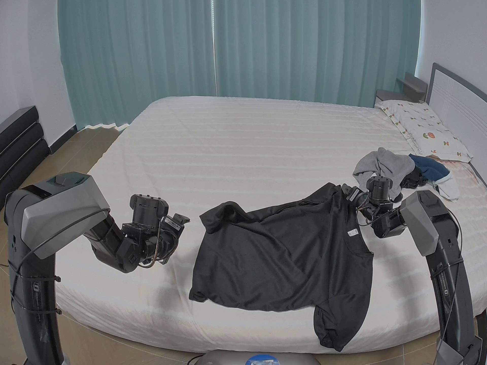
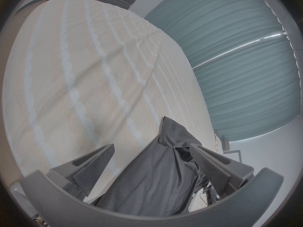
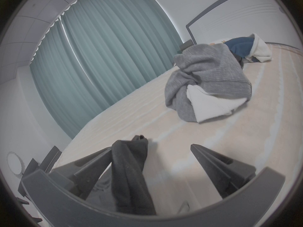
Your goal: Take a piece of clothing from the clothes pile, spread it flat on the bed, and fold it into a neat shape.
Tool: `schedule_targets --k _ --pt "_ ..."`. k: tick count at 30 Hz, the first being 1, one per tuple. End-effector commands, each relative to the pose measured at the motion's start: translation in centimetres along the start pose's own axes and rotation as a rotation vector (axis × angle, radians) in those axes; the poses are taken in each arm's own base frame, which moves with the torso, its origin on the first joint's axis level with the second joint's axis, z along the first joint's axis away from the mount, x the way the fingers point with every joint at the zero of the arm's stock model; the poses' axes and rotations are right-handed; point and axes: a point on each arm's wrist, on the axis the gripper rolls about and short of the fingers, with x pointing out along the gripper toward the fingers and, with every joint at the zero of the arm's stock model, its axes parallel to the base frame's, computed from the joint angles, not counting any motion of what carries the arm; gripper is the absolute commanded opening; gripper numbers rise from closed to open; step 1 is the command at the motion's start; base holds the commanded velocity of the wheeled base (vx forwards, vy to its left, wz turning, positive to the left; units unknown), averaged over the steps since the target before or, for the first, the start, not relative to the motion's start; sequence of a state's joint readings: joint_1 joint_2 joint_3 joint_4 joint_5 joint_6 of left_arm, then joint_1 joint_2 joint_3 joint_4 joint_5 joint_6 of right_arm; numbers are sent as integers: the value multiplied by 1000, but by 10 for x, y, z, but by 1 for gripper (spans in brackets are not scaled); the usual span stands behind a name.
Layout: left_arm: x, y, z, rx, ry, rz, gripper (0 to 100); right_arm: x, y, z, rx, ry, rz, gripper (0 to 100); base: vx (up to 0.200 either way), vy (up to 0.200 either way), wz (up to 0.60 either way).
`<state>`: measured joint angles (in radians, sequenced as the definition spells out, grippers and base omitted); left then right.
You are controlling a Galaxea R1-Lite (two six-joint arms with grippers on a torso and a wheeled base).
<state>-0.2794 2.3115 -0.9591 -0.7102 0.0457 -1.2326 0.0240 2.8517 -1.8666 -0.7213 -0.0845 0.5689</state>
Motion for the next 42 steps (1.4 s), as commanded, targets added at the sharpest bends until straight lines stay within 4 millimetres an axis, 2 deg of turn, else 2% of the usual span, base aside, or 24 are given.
schedule_targets --k 1,2,4,7,11,12,13,16,19,22,23,30,35,42 --pt "-1 0 -1 1 2 0 100 -44 3 36 23 15 -4 100 0 0 0" --pt "-3 2 -2 2 6 8 100 -64 4 43 51 24 5 100 0 0 0" --pt "-7 0 -1 -2 5 2 100 -85 7 49 86 43 21 100 0 0 0" --pt "-13 -1 -1 -4 9 -3 100 -122 8 47 147 97 20 100 0 0 0" --pt "-22 -4 -5 2 25 -10 100 -171 10 33 230 199 22 100 0 0 0" --pt "-22 -4 -5 2 25 -10 100 -171 10 33 230 199 22 100 0 0 0" --pt "-25 -3 -9 5 34 -7 100 -196 10 26 260 240 31 100 0 0 0" --pt "-28 -6 -17 21 53 -12 100 -230 4 18 280 281 56 100 -133 0 0" --pt "-29 -6 -26 35 74 -7 100 -250 -3 9 285 322 75 100 -200 0 0" --pt "-30 -1 -33 45 90 9 100 -258 -9 0 296 357 75 100 -67 0 0" --pt "-32 7 -36 45 101 35 100 -260 -15 -11 331 402 71 100 0 0 0" --pt "-39 13 -36 43 97 27 100 -260 -27 -32 394 459 82 100 0 0 0" --pt "-44 14 -38 45 105 30 100 -266 -31 -36 398 461 86 100 0 0 0" --pt "-55 13 -41 52 114 27 100 -271 -34 -42 394 473 78 100 0 -200 0"
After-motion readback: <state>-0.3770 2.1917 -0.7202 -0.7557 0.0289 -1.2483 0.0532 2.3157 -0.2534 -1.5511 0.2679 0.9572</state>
